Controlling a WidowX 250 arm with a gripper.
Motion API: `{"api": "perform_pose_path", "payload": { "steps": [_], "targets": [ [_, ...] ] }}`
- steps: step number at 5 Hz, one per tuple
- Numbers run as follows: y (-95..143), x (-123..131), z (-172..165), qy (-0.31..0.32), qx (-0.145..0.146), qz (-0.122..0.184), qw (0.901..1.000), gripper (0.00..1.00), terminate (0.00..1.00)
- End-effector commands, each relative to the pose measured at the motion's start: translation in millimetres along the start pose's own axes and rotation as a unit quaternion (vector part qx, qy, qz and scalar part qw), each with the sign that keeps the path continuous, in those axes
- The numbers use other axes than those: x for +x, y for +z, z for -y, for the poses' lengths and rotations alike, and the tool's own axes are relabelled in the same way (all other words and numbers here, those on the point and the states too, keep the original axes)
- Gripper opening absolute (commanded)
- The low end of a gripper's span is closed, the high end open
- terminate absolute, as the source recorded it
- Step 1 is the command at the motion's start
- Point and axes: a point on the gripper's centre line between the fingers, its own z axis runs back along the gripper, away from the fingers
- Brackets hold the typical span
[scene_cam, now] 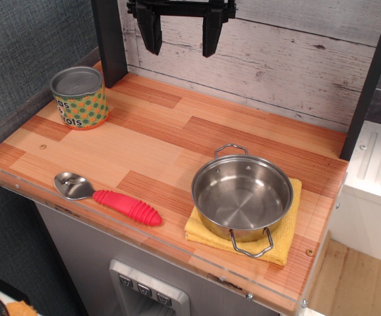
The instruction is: Pick up the red spoon and place it in the back of the table
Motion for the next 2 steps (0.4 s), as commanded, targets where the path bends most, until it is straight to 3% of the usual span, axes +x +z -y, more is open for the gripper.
{"api": "perform_pose_path", "payload": {
  "steps": [1, 2],
  "targets": [
    [0.0, 0.0, 0.0, 0.000, 0.000, 0.000, 1.0000, 1.00, 0.00],
    [-0.5, -15.3, -12.1, 0.077, 0.011, -0.004, 0.9970, 1.00, 0.00]
  ]
}}
